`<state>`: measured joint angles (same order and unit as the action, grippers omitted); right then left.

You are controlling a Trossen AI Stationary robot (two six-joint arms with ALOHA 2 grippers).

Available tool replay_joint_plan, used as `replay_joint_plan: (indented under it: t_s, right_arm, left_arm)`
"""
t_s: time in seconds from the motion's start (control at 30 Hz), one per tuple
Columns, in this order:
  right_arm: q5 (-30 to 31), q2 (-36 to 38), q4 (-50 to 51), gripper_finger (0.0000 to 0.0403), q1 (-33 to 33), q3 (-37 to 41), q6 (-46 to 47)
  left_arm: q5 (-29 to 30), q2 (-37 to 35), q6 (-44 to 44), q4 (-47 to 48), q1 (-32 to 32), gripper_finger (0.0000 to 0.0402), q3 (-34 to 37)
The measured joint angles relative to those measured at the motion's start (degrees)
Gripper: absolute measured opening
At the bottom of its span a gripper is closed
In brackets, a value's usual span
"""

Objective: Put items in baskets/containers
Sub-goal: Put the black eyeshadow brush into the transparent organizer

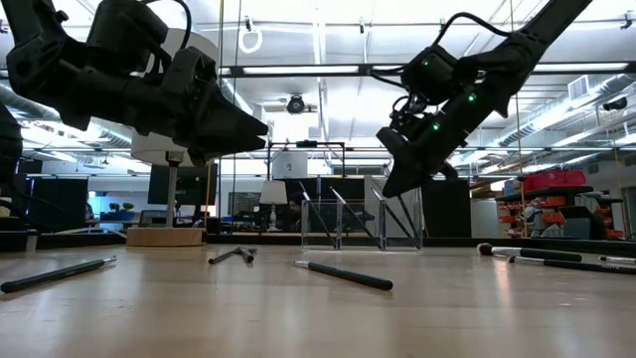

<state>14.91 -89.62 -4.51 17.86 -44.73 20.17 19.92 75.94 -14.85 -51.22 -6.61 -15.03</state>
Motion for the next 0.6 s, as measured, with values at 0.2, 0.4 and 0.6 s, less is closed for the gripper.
replay_joint_plan:
  t_s: [0.2,0.4,0.6]
  right_arm:
    - [-1.06,-0.94,-0.09,0.0028,0.52,0.00,0.15]
    - [-1.09,-0.94,-0.07,0.0030,0.52,0.00,-0.07]
    - [-1.04,-0.94,-0.07,0.0047,0.54,0.00,-0.07]
  left_arm:
    - [0.00,0.00,0.00,0.04,0.00,0.0188,0.00]
    - [0.00,0.00,0.04,0.05,0.00,0.0188,0.00]
    - [0.00,0.00,0.02,0.04,0.00,0.0188,0.00]
